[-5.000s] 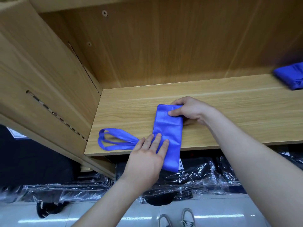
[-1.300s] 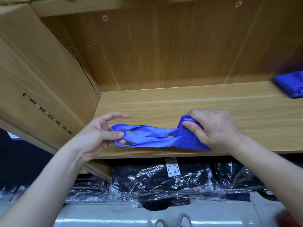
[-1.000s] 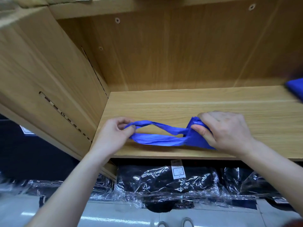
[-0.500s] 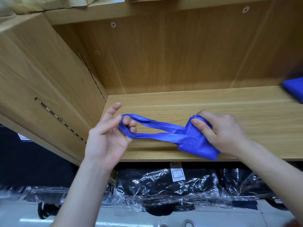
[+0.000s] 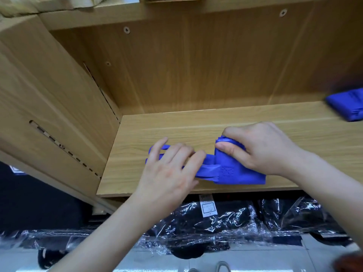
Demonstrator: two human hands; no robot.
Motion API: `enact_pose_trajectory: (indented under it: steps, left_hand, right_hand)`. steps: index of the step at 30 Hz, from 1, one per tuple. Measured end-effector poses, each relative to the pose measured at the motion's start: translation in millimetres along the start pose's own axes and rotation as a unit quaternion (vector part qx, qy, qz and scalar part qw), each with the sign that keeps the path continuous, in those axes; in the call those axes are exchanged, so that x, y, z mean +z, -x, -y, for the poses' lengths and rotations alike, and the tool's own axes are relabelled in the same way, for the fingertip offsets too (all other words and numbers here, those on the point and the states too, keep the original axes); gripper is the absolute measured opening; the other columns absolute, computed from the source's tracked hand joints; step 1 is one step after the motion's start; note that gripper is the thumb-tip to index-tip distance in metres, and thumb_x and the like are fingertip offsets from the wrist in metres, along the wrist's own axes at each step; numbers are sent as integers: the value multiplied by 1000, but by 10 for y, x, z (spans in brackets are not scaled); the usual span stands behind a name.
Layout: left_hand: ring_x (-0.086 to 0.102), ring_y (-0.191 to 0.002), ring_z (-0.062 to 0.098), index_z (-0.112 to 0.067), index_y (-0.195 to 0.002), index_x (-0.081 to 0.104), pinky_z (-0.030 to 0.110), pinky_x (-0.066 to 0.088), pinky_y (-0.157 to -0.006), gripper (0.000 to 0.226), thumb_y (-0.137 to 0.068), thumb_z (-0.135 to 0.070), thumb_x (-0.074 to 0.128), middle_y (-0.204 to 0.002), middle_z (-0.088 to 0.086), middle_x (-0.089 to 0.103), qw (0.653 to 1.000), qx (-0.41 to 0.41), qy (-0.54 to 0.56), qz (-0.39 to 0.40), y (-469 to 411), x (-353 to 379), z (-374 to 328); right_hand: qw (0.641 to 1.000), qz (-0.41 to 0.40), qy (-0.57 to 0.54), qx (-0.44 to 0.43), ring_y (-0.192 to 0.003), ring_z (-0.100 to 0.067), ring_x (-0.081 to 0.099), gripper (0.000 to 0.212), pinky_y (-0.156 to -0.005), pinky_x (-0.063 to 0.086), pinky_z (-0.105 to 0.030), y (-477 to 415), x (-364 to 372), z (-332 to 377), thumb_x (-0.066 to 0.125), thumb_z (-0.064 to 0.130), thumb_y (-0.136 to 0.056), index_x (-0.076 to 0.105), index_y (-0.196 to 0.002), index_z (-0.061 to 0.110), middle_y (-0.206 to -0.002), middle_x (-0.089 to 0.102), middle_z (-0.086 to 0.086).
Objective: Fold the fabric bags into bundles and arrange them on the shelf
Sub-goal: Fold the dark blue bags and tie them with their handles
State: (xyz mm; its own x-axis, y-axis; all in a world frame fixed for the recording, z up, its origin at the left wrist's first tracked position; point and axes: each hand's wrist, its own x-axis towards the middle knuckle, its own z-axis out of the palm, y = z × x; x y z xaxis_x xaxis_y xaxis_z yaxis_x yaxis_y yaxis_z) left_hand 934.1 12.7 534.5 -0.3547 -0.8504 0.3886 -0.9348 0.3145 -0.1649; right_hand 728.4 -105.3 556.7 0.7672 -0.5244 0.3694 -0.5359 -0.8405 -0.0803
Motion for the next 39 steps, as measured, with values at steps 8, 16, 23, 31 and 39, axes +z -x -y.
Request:
enact_pose_trajectory:
  steps: [8, 16, 23, 31, 39]
  left_hand:
    - [52, -55, 18, -25, -69, 53, 26, 43, -46, 19, -85, -36, 56, -61, -9, 50, 967, 81, 182, 161, -71, -35, 198]
    - [62, -71, 23, -12, -81, 68, 62, 43, -82, 10, -88, -20, 67, -76, -4, 71, 594, 49, 751, 284, -147, -563, 491]
    - [71, -97, 29, -20, -99, 78, 29, 59, -63, 59, -54, 14, 58, -109, 0, 73, 393, -222, 890, -70, -221, -315, 226]
    - [57, -124, 26, -31, -106, 75, 32, 51, -98, 47, -66, -8, 79, -128, -4, 65, 533, -278, 793, -99, -231, 29, 140]
    - [55, -112, -11, -26, -124, 49, 9, 44, -88, 53, -78, -14, 71, -135, -16, 50, 697, -247, 665, 106, -198, 181, 231]
  right_hand:
    - [999, 29, -5, -16, -48, -29, 48, 46, -48, 27, -26, 51, 41, -103, 31, 58, -93, 52, -74, 22, -49, 48, 4]
    - [975, 89, -183, 91, -49, -16, 42, 56, -50, 35, -34, 89, 252, -237, 33, 68, -87, 47, -67, 18, -47, 42, 2]
    - [892, 98, -411, 161, -52, -4, 36, 42, -51, 30, -22, 28, 360, -153, 47, 48, -91, 46, -59, 20, -54, 38, 12]
    - [919, 108, -338, 172, -51, -9, 43, 52, -54, 37, -35, -43, 291, -69, 43, 64, -83, 51, -65, 16, -53, 47, 6]
    - [972, 201, -115, 40, -91, -18, 54, 28, -77, 41, -34, -125, -19, 181, 51, 52, -92, 51, -103, 26, -92, 50, 11]
